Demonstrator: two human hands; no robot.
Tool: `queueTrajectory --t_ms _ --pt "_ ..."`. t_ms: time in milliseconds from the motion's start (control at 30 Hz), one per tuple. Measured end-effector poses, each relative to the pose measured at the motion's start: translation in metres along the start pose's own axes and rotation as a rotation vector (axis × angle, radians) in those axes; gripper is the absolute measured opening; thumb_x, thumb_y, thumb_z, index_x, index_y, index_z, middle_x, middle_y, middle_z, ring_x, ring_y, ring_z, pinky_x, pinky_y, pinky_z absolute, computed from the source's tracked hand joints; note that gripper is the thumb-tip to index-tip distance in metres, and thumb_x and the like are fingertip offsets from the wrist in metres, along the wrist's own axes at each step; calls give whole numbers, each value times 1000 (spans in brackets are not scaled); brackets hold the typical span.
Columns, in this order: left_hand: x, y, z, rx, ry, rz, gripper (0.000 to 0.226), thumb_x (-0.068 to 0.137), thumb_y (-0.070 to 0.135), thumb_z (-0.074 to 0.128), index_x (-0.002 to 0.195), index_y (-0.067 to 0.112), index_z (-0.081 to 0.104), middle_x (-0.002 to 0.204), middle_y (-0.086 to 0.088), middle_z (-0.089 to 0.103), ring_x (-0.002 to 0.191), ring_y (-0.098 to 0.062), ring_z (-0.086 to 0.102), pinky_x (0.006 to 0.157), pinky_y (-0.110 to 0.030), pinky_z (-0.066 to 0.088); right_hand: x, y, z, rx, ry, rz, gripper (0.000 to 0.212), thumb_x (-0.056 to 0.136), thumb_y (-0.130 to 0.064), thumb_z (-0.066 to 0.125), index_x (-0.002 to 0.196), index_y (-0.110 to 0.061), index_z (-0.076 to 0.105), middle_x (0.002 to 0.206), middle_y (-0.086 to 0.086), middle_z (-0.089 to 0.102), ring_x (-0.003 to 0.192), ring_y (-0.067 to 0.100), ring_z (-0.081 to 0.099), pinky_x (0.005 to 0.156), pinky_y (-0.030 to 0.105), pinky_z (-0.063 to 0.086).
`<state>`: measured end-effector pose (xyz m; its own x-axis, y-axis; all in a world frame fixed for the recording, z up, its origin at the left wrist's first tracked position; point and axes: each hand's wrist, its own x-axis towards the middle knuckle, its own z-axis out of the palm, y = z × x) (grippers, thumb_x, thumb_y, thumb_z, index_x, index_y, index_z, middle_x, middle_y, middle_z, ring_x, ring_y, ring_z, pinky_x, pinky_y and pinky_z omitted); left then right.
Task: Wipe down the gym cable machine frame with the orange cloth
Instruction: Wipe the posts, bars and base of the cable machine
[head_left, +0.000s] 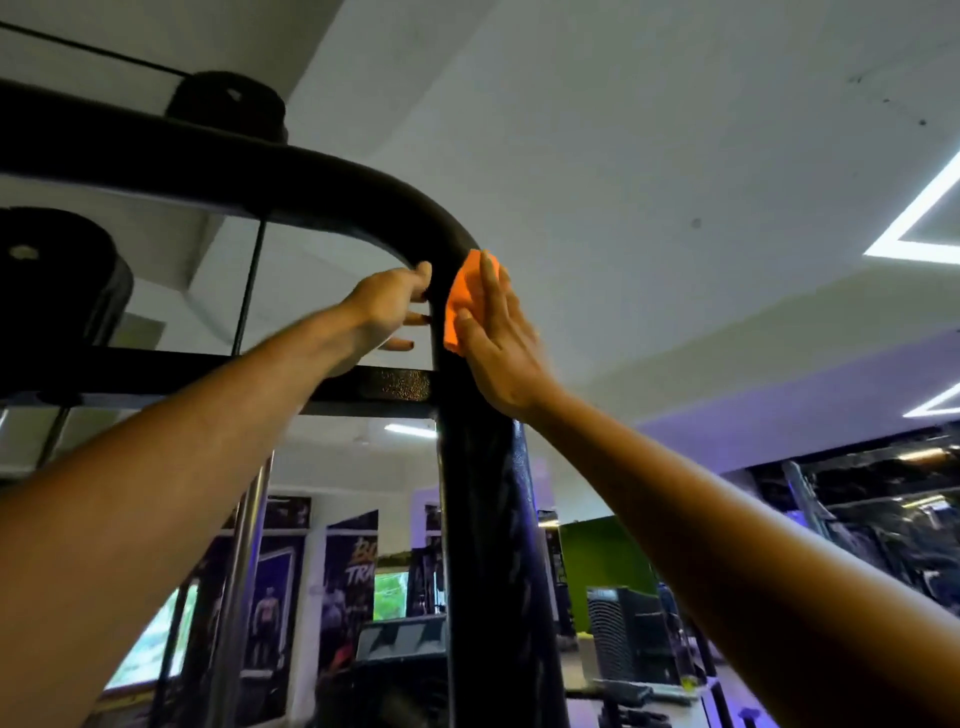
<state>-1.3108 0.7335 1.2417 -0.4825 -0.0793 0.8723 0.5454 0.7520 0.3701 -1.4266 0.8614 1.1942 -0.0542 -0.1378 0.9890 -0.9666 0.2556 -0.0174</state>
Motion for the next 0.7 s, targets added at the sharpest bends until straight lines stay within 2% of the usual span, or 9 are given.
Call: queueTrajectory --t_ms 67,133,200,267,333,367,433,567,700 --pt "1 -1 3 -59 -19 9 35 116 51 33 130 33 61 143 2 58 122 -19 59 108 -52 51 -18 6 -1 -44 -40 -38 70 116 -55 28 173 -36 -8 182 -3 -11 168 23 -1 136 48 4" --pt "1 -5 3 -84 -3 13 29 116 51 34 114 39 60 133 7 60 118 -15 61 105 -51 53 -40 11 0 -84 -74 -72 68 117 -53 27 173 -37 -8 180 -8 -17 167 18 -11 135 42 -3" --pt "1 -7 3 -94 -3 7 30 115 52 35 117 39 62 128 9 63 119 -16 62 99 -49 56 -45 10 -1 -71 -98 -67 70 115 -52 29 172 -38 -8 180 -10 -19 167 19 -13 134 45 -2" --pt "2 -5 2 -113 -23 -17 35 115 53 36 128 35 62 131 6 63 123 -21 62 95 -49 58 -29 0 -3 -35 -102 -21 80 104 -55 30 173 -37 -7 181 -7 -18 168 26 -9 136 52 5" --pt "2 -4 1 -142 -51 -55 33 114 54 36 126 36 61 130 4 63 120 -23 64 96 -52 59 -4 -8 -4 4 -93 43 86 97 -56 31 173 -37 -4 181 -3 -14 168 33 -5 134 58 9" --pt "2 -4 0 -160 -68 -69 33 114 54 35 124 37 62 130 3 64 120 -24 66 97 -55 59 6 -10 -3 11 -79 54 83 102 -57 33 173 -37 -3 182 -3 -13 168 35 -4 134 60 10" --pt "2 -6 -4 -197 -90 -80 35 114 54 35 121 38 65 132 2 67 121 -26 68 97 -55 61 8 -11 4 -9 -22 45 72 112 -58 30 173 -39 -3 181 -4 -13 168 32 -6 135 58 6" --pt "3 -11 -10 -227 -123 -68 31 115 53 33 111 43 62 121 8 66 112 -19 68 82 -43 59 -37 -6 16 -81 51 -51 64 116 -58 22 173 -42 -1 181 -10 -14 168 19 -10 133 44 -1" --pt "4 -12 -12 -239 -155 -59 30 115 52 32 109 44 61 113 13 64 101 -13 66 79 -40 57 -42 -9 13 -82 -9 30 68 115 -51 30 172 -42 -6 180 -11 -17 168 22 -10 134 50 5"
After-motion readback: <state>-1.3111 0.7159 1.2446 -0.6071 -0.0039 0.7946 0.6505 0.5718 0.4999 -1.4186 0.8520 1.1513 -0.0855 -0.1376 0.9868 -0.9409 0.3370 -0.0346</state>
